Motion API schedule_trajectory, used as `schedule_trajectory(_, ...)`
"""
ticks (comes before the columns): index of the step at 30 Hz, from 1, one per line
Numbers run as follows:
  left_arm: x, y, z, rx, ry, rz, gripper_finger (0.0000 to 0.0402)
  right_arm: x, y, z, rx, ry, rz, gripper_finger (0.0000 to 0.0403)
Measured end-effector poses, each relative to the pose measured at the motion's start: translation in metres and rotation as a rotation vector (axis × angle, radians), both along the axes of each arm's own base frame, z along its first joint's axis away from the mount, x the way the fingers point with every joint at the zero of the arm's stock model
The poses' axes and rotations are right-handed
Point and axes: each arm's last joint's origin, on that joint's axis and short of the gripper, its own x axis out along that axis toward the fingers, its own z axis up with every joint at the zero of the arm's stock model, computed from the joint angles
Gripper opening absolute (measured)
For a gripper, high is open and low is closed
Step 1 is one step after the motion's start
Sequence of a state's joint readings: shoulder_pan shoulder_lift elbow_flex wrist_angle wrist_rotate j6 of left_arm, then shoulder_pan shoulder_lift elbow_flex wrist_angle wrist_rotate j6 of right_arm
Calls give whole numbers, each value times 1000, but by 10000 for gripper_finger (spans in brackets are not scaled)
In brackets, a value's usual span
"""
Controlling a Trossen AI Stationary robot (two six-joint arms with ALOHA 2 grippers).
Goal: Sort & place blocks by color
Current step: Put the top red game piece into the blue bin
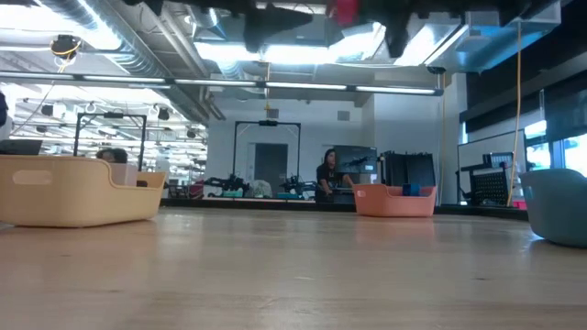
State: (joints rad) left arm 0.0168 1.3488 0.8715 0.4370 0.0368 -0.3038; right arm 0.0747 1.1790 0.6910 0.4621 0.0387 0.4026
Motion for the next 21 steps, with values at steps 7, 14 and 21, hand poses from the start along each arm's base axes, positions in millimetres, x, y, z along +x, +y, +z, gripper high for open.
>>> schedule_trajectory(7,-48,7,35,28,-4,31,268,-29,-4,8,-27,112,-15,137)
schedule_trajectory(14,-89,1,25,2,-119,111,268,-39,-3,11,-26,140,-5,137)
schedule_trajectory(21,-108,-5,12,-37,-237,90,268,-39,-3,11,-26,139,-7,137)
